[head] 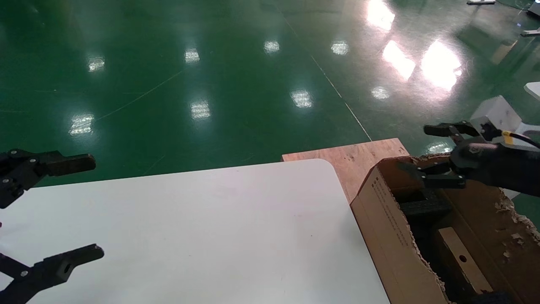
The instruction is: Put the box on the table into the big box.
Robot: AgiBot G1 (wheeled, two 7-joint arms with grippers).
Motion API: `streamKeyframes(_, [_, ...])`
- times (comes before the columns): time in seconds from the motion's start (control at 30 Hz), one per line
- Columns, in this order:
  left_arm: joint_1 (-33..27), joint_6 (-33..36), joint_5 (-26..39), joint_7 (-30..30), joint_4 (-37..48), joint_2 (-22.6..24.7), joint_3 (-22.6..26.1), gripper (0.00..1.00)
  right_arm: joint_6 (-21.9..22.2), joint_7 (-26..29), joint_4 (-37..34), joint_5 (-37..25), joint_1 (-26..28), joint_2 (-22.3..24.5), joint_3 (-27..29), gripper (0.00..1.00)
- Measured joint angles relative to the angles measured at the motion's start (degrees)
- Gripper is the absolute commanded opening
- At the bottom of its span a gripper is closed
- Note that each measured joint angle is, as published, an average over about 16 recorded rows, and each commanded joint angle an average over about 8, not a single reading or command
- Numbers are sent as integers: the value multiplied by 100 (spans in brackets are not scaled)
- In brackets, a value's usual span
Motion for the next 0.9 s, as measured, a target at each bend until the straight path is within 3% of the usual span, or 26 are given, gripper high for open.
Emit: streamKeyframes(0.9, [0,0,-1,0,0,0,1,100,-2081,258,-60,-98,-4255,-2197,5732,100])
